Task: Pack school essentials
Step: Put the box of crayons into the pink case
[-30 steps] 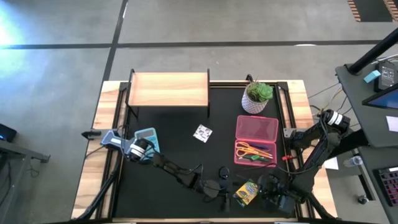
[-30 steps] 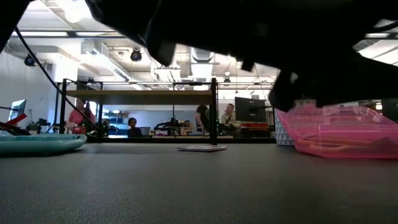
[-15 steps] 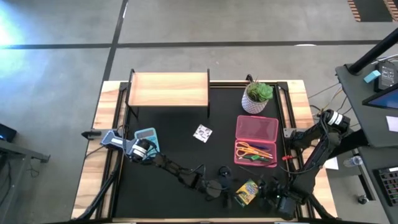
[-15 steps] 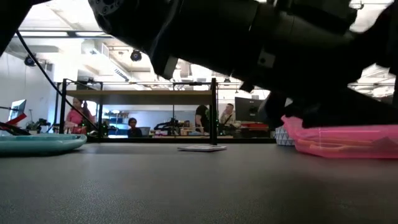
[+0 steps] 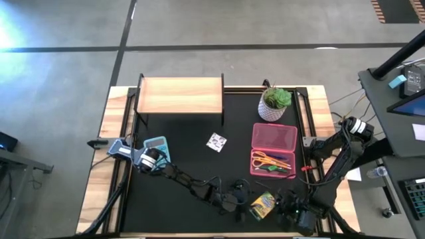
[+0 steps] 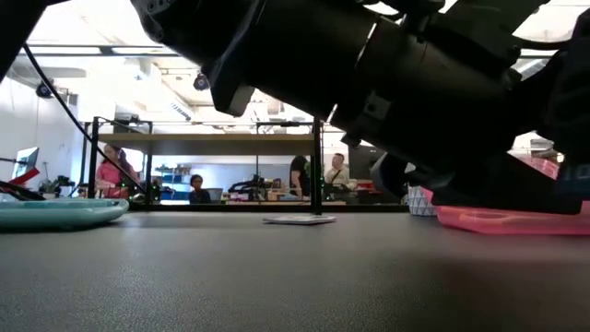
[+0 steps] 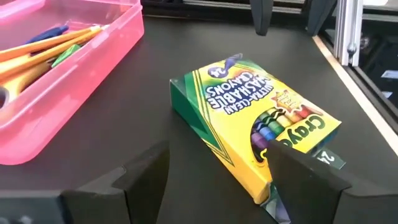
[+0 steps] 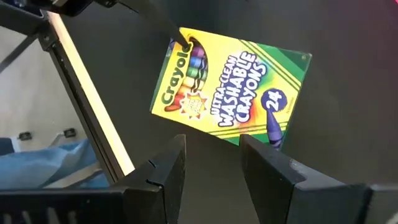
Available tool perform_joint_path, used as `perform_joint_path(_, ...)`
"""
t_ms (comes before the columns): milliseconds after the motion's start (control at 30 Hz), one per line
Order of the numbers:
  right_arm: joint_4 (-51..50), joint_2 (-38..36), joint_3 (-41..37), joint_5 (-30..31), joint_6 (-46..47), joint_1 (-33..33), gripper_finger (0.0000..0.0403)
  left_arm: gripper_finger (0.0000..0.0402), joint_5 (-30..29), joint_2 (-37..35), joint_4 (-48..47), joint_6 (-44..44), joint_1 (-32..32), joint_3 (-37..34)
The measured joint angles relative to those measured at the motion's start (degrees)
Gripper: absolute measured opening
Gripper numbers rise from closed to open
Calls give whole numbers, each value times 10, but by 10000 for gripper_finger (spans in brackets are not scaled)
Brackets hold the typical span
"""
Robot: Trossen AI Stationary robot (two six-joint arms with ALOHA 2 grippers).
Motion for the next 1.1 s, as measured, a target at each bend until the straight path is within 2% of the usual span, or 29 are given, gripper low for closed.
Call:
perform_joint_path(300,-24,-29,0,0,64,0,141,250,-1,-1,-16,1,-4,0)
perform_joint_path(600,-128,-87,0,5,144,-1,141,250,-1,-2,-31,2,-17,-1)
perform_joint_path(767,-133,-86,-18,2,196,-5,157,250,-1,-2,-41,3,-22,-1)
perform_joint_path(933,-43,-90,-70,0,232,-5,191,250,0,-2,-58,3,-29,-1)
perform_joint_path(1100,136,-97,-152,1,248,-5,228,250,0,-2,-59,3,-30,-1)
